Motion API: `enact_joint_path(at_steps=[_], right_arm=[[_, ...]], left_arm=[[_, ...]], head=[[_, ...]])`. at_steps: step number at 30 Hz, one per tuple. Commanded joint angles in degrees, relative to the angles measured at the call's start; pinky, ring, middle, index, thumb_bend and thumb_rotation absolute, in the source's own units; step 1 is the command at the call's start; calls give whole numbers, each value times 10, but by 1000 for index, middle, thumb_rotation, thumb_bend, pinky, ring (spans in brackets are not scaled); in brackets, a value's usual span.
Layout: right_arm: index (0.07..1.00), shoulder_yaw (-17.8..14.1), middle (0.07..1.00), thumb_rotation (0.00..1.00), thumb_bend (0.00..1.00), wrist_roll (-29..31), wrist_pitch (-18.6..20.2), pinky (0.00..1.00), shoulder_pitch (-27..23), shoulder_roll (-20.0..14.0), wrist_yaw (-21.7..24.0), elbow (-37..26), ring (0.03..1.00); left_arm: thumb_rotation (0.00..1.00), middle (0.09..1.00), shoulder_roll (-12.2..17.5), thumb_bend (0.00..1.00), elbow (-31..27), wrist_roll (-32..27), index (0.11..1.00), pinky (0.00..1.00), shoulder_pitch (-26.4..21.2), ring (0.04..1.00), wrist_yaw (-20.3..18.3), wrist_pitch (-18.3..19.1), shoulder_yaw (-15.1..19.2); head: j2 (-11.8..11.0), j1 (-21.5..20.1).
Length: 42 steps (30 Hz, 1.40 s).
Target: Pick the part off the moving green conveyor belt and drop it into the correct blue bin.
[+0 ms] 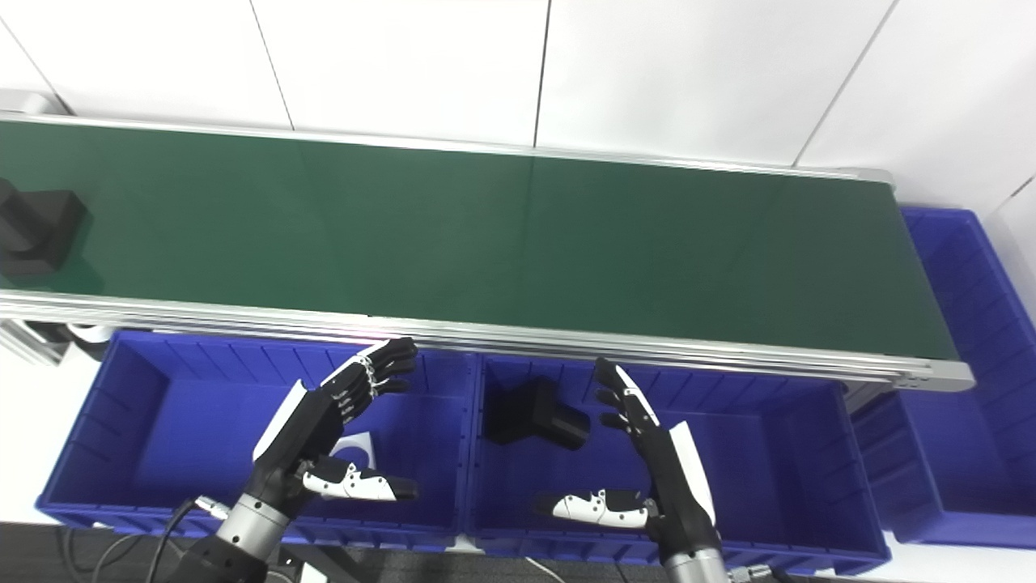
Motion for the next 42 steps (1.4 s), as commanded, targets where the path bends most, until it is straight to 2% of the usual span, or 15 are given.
enact_joint_path(at_steps=[1, 12, 16, 24, 36, 42], right_arm=[[928, 0, 912, 87, 826, 7, -43, 800, 4, -1, -3, -9, 874], [930, -1, 913, 49, 815, 0, -66, 799, 10, -2, -7, 9, 871], [931, -3, 915, 7, 818, 3, -72, 801, 10, -3, -7, 16, 877], [932, -9, 916, 5, 818, 8, -102, 798, 6, -6, -10, 44, 874], [943, -15, 925, 0, 823, 27, -135, 837, 0, -7, -6, 79, 894], [948, -19, 926, 0, 823, 33, -174, 851, -5, -9, -7, 105, 897]], left_arm=[[83, 878, 1, 874, -7, 3, 868, 798, 1, 852, 7, -27, -1], [91, 875, -2, 881, 26, 14, 857, 790, 3, 846, 12, -63, -6], [92, 870, -3, 896, 38, 21, 849, 774, 1, 837, 18, -67, -9], [95, 860, -7, 933, 53, 23, 832, 759, -3, 827, 28, -68, -14], [61, 852, -8, 946, 65, 27, 821, 737, -9, 814, 36, -69, -21], [54, 846, -8, 957, 72, 26, 816, 732, -11, 808, 41, -69, -26]], head=[[-12, 1], [-61, 29], [-83, 49], [-116, 78], [-140, 94], [-154, 112]])
